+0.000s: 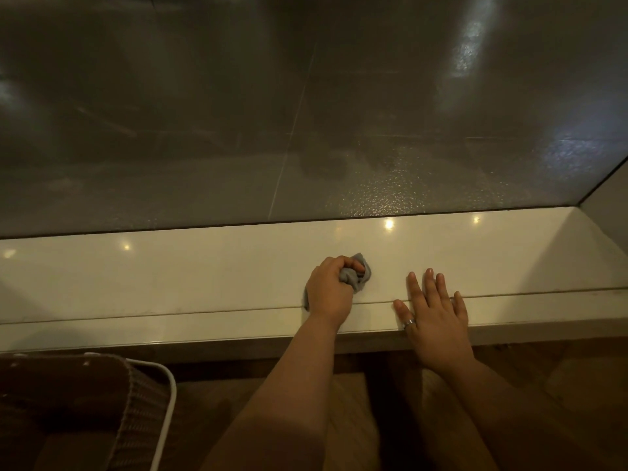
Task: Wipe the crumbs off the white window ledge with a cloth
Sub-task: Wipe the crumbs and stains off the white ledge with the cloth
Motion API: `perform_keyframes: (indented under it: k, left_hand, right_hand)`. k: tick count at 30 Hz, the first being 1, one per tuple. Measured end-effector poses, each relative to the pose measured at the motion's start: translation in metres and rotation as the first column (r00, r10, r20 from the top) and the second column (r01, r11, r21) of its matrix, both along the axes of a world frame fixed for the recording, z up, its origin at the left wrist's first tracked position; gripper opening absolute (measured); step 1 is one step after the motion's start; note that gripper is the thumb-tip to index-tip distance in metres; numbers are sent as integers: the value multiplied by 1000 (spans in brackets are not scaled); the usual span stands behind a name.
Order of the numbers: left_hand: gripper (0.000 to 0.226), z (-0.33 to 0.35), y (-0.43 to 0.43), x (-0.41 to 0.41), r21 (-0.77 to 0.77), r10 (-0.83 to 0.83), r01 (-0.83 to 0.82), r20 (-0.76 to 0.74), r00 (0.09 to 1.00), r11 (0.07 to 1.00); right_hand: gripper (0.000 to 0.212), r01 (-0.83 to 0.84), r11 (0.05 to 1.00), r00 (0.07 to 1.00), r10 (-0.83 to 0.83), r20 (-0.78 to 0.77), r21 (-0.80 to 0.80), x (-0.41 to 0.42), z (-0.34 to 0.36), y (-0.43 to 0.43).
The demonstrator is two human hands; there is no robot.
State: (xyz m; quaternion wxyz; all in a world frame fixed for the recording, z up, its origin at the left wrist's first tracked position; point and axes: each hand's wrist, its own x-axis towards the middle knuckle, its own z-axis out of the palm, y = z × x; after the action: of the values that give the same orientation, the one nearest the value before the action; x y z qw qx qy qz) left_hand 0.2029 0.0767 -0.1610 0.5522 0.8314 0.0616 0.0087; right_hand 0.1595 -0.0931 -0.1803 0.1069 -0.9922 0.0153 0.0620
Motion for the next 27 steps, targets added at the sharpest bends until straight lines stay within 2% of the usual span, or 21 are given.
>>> perform_keyframes:
  k: [3, 5, 8, 12, 18, 21, 24, 26, 27]
  left_hand:
    - [37, 0, -14, 2, -100, 17, -20, -30, 999, 995]
    - [39, 2, -21, 5, -220, 61, -71, -51, 997, 973]
    - [45, 15, -27, 13, -447, 121, -183, -164, 979, 876]
    - [42, 25, -26, 22, -539, 116, -224, -228, 967, 812]
    - [39, 24, 17, 22, -457, 193, -286, -241, 951, 842]
    - [40, 17, 56, 19, -493, 305, -412, -286, 908, 766]
    - [41, 10, 88, 15, -473, 398, -492, -291, 870, 731]
    - [38, 7, 102, 9, -342, 424, -451, -153, 893, 825]
    - [35, 5, 109, 4, -178, 413, -417, -59, 909, 892]
  right_hand:
    - [76, 8, 1000, 1000, -8, 1, -22, 0, 0, 1]
    - [83, 2, 1000, 1000, -2, 5, -19, 0, -1, 0]
    - [95, -9, 1000, 1000, 9, 1, -19, 0, -1, -1]
    - [95, 3, 1000, 1000, -2, 17, -21, 2, -2, 0]
    - [94, -16, 1000, 1000, 16, 24, -15, 0, -2, -2]
    - [94, -10, 1000, 999, 10, 38, -4, 0, -3, -2]
    - [90, -6, 1000, 999, 7, 34, -18, 0, -3, -1]
    - [86, -6, 1000, 999, 7, 33, -30, 0, -3, -1]
    - [84, -7, 999, 999, 8, 32, -33, 0, -3, -1]
